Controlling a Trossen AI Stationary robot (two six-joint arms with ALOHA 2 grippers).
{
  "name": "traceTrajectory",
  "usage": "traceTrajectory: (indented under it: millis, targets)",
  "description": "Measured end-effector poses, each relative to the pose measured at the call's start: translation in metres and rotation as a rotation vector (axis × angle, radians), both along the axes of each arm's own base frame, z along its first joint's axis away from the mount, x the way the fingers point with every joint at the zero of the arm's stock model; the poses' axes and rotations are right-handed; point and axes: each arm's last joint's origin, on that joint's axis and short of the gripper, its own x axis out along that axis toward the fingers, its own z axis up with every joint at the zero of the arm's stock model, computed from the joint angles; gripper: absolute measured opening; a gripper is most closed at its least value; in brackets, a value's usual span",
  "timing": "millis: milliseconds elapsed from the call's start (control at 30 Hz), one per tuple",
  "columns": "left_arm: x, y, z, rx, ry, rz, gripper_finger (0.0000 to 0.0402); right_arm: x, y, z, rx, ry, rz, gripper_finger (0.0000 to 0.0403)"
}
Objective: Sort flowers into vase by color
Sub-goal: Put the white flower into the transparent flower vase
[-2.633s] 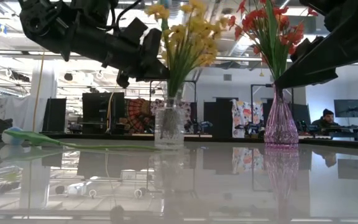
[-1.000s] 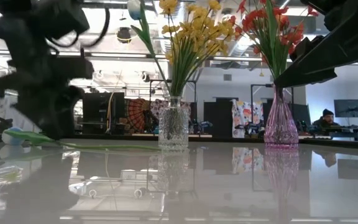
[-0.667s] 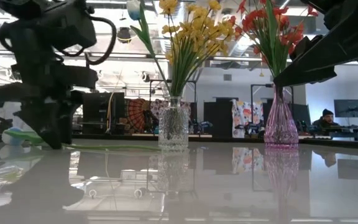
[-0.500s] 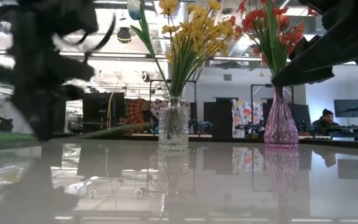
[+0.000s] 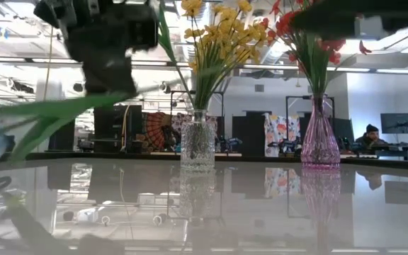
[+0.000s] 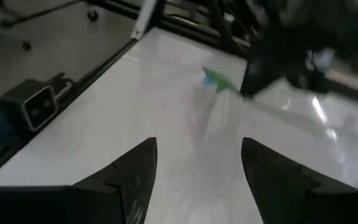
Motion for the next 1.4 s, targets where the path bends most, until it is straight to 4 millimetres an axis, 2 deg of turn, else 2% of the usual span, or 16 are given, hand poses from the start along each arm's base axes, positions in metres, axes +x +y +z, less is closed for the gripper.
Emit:
traceTrajectory:
  millis: [200,333,500,767,867,1033,1133,1300,1400]
  targets:
    - [0.018,-0.013,-0.034,-0.123,0.063,0.002,0.0,0.011,0.0,0.007,-0.157,-0.042,0.012,0.026]
    - [0.03,-0.017,-0.05,-0.18,0.037,-0.026,0.0,0.032,-0.003,-0.011,-0.3,0.009,0.01,0.026]
    - [0.037,-0.019,-0.062,-0.227,0.068,-0.037,0.0,0.062,0.0,-0.046,-0.461,0.176,-0.028,0.026]
    - [0.037,-0.019,-0.062,-0.228,0.063,-0.075,0.0,0.096,0.01,-0.075,-0.506,0.4,-0.107,0.0254]
    - [0.037,-0.017,-0.063,-0.217,0.078,-0.068,0.0,0.104,0.012,-0.075,-0.505,0.434,-0.122,0.023]
    - [0.037,-0.014,-0.064,-0.211,0.091,-0.054,0.0,0.105,0.012,-0.068,-0.501,0.437,-0.127,0.0165]
    - [0.038,-0.013,-0.064,-0.189,0.067,-0.066,0.0,0.105,0.012,-0.06,-0.471,0.414,-0.14,0.0116]
    - [0.038,-0.013,-0.062,-0.133,0.014,-0.127,0.0016,0.102,0.01,-0.063,-0.437,0.459,-0.17,0.0024]
    - [0.039,-0.014,-0.062,-0.087,-0.026,-0.173,0.0038,0.097,0.01,-0.066,-0.43,0.498,-0.186,0.0022]
